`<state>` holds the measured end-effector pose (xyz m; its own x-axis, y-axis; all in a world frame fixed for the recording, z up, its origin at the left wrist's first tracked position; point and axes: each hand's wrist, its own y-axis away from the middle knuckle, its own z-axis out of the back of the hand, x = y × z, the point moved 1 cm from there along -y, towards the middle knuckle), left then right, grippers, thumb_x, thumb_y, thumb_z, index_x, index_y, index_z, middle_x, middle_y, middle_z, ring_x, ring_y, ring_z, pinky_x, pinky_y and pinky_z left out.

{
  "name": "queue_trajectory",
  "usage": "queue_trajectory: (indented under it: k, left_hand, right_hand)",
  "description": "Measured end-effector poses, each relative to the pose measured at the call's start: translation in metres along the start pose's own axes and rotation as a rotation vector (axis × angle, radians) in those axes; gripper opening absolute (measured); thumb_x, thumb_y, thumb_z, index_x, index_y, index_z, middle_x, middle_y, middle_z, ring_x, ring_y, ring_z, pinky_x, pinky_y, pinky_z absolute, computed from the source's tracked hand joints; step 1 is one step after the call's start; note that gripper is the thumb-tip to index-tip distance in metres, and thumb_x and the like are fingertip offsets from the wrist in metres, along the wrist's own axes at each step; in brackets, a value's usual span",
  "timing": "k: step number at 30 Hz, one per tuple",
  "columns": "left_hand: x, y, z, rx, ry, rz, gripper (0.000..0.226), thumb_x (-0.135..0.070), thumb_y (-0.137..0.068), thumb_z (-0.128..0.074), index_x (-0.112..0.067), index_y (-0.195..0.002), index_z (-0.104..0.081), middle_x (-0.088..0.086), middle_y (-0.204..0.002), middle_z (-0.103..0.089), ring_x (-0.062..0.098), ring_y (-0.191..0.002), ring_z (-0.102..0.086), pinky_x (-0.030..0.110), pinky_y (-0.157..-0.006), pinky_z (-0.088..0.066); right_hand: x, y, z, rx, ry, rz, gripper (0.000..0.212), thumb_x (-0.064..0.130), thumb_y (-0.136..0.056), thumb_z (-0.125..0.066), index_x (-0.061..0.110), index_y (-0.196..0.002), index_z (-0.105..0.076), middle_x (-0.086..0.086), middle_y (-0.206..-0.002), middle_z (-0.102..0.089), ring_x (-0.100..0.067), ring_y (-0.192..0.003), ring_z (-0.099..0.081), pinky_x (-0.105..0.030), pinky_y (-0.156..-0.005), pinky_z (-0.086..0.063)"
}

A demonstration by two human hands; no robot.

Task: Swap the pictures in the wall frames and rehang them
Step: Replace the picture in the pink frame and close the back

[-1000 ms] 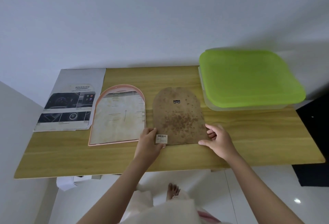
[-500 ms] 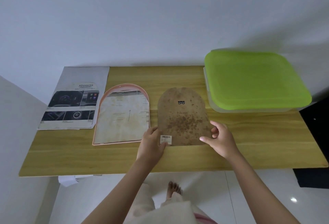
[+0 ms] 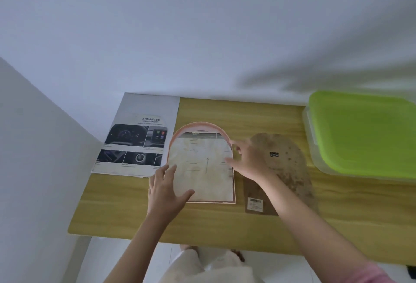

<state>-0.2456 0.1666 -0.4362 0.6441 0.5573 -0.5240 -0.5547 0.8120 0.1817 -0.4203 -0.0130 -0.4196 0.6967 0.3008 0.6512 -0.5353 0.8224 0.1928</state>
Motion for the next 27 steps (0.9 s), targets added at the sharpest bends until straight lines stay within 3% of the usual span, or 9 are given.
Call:
queue_trajectory:
  k: [3, 8, 13, 19, 27]
  left_hand:
    - [0.016, -0.010, 0.007, 0.075, -0.036, -0.023, 0.092, -0.056, -0.066, -0.072, -0.025, -0.142, -0.030, -0.005, -0.139, -0.031, 0.022, -0.127, -0.026, 0.048, -0.105, -0.034]
    - [0.032, -0.023, 0.013, 0.167, -0.078, -0.105, 0.084, -0.051, -0.071, -0.070, -0.027, -0.142, -0.031, -0.007, -0.138, -0.026, 0.018, -0.124, -0.026, 0.044, -0.104, -0.034]
    - [0.034, -0.026, 0.015, 0.216, -0.121, -0.150, 0.084, -0.053, -0.069, -0.071, -0.028, -0.140, -0.033, -0.008, -0.138, -0.023, 0.017, -0.123, -0.027, 0.044, -0.104, -0.035]
    - [0.036, -0.026, 0.013, 0.213, -0.115, -0.181, 0.081, -0.052, -0.070, -0.070, -0.029, -0.138, -0.033, -0.007, -0.137, -0.022, 0.019, -0.123, -0.028, 0.042, -0.102, -0.036]
    - [0.034, -0.027, 0.014, 0.221, -0.111, -0.194, 0.080, -0.052, -0.071, -0.069, -0.028, -0.138, -0.034, -0.006, -0.138, -0.023, 0.019, -0.124, -0.029, 0.042, -0.100, -0.037]
  right_hand:
    - [0.011, -0.029, -0.009, 0.083, 0.142, -0.015, 0.068, 0.043, -0.081, -0.067, 0.029, -0.140, -0.038, -0.002, -0.114, -0.043, -0.019, -0.107, -0.047, -0.031, -0.085, -0.047]
    - [0.020, -0.059, -0.015, 0.199, 0.311, -0.067, 0.081, 0.052, -0.075, -0.069, 0.042, -0.142, -0.025, -0.007, -0.121, -0.038, -0.027, -0.121, -0.035, -0.040, -0.089, -0.045]
    - [0.021, -0.066, -0.015, 0.263, 0.343, -0.139, 0.100, 0.058, -0.061, -0.078, 0.037, -0.144, -0.028, -0.007, -0.128, -0.035, -0.028, -0.128, -0.029, -0.044, -0.096, -0.040]
    - [0.023, -0.069, -0.014, 0.245, 0.253, -0.204, 0.099, 0.048, -0.050, -0.088, 0.029, -0.134, -0.039, -0.004, -0.129, -0.035, -0.025, -0.126, -0.032, -0.044, -0.095, -0.039]
    - [0.026, -0.072, -0.013, 0.260, 0.237, -0.243, 0.104, 0.043, -0.046, -0.091, 0.030, -0.134, -0.037, -0.005, -0.130, -0.032, -0.027, -0.128, -0.032, -0.047, -0.097, -0.038]
